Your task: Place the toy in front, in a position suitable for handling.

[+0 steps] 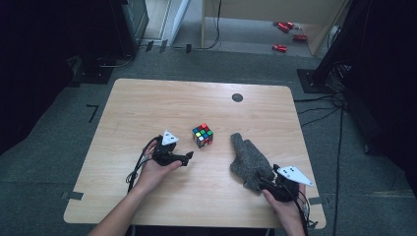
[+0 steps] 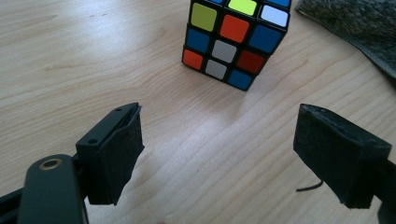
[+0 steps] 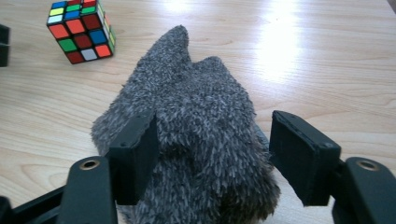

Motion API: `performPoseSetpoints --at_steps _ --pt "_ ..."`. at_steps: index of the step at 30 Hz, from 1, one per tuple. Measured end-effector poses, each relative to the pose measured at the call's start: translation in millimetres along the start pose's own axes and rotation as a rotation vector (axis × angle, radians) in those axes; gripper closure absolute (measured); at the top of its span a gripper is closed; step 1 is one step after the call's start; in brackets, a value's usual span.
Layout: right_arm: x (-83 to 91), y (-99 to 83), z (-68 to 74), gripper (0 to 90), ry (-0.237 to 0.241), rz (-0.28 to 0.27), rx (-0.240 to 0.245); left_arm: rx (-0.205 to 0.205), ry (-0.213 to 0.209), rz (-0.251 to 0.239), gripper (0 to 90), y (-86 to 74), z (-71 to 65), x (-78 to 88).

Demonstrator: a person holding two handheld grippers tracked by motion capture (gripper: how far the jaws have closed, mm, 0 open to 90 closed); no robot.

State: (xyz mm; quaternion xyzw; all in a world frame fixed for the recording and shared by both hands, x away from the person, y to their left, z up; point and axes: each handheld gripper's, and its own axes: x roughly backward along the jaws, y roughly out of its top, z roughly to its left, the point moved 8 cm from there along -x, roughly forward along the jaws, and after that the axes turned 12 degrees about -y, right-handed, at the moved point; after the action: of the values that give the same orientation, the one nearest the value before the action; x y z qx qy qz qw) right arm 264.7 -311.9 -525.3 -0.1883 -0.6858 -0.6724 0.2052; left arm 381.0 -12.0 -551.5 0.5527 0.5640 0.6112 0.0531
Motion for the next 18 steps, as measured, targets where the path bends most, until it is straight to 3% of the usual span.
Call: performPoseSetpoints --at_steps 18 --pt "-2.7 -5.4 3.4 31.3 0.008 0.025 0.004 -0.037 -0.034 0.037 16.8 25.7 -0.5 -35.1"
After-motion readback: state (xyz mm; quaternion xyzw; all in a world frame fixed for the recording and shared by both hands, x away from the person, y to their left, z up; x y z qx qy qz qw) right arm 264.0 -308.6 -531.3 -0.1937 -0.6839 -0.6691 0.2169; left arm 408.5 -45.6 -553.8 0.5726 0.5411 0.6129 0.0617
